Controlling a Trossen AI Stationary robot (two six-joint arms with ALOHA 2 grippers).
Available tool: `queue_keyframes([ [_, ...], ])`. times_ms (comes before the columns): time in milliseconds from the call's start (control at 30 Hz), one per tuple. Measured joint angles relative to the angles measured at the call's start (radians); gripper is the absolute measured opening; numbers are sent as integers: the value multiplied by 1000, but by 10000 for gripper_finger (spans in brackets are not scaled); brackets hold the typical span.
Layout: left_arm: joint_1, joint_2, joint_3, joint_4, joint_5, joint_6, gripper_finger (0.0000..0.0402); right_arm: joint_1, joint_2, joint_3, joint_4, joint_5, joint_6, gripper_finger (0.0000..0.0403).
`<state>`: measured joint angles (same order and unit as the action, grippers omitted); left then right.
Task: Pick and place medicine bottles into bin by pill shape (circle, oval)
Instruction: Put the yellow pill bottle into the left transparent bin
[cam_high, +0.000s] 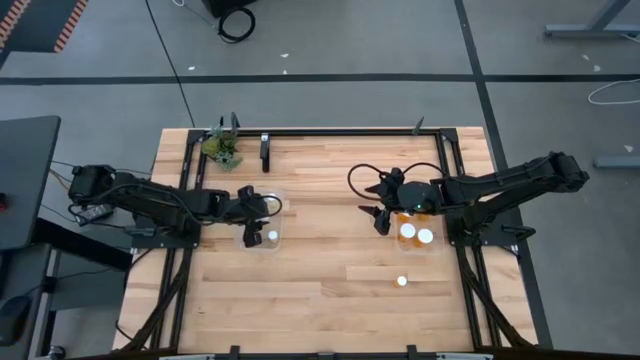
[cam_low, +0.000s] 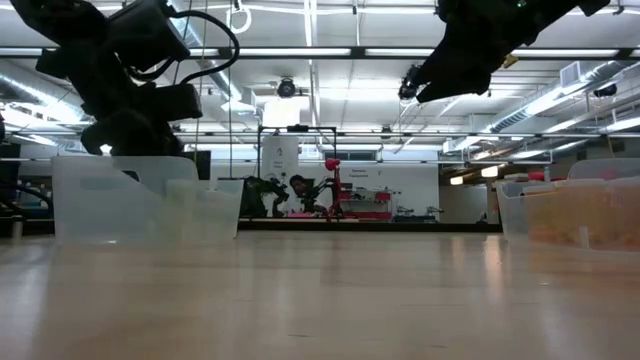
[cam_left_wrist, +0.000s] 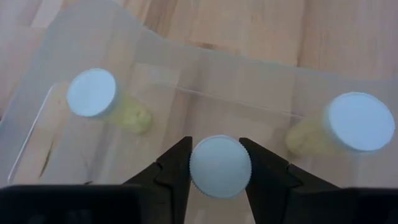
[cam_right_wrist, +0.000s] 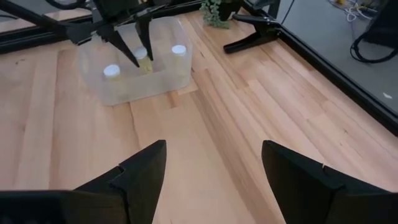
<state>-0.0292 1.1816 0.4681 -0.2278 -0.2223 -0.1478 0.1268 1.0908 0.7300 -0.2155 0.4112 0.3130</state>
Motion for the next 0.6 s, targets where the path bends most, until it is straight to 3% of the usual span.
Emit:
queue_keyframes([
  [233,0,0,-2,2,1,0,130,0,0,0,6,11,9,271],
  [600,0,0,-4,-3,-2,-7,160,0,0,0,5,11,9,271],
])
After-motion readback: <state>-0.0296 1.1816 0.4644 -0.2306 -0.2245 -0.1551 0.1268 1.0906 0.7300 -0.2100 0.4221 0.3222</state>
